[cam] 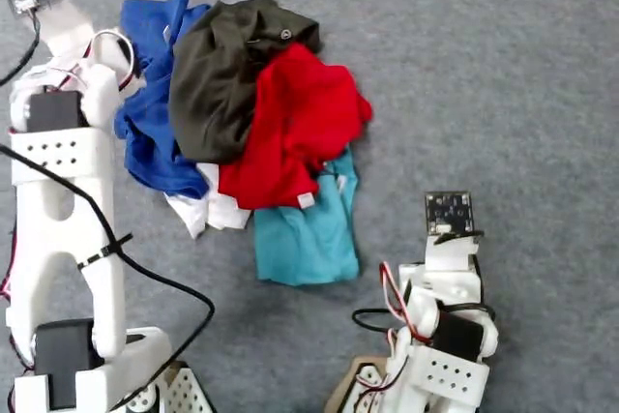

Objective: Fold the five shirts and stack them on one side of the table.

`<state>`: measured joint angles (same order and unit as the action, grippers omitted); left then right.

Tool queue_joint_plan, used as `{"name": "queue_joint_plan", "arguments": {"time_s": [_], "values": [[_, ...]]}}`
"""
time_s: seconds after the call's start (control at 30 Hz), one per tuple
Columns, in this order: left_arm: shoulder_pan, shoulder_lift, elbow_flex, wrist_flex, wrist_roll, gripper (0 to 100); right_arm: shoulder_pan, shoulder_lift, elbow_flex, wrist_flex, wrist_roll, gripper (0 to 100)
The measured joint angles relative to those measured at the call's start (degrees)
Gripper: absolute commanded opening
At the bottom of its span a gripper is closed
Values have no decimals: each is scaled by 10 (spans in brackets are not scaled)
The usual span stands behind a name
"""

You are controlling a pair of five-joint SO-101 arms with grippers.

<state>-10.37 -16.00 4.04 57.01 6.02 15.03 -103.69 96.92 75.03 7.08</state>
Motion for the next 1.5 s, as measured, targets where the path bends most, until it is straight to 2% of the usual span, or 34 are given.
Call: {"name": "queue_joint_plan", "arguments": {"time_s": [0.1,0.23,0.47,0.63,0.83,0.97,1.1,1.23,1.4,1.5], "values": [[0,0,-28,105,-31,18,0,0,0,0,0,6],[0,0,-35,194,-61,18,0,0,0,0,0,7],[-13,0,-20,262,-65,18,0,0,0,-47,20,8],[-22,-1,25,275,-65,18,0,0,-21,-91,95,9],[-56,-1,51,280,-66,18,1,0,-163,-90,112,13],[-79,-1,51,280,-65,18,1,0,-292,-65,135,53],[-93,-1,51,280,-66,18,1,0,-347,-7,169,43],[-94,-1,51,280,-66,18,1,0,-354,70,250,37],[-94,-1,51,280,-66,18,1,0,-354,137,403,40],[-94,-1,51,280,-66,18,1,0,-354,158,445,42]]}}
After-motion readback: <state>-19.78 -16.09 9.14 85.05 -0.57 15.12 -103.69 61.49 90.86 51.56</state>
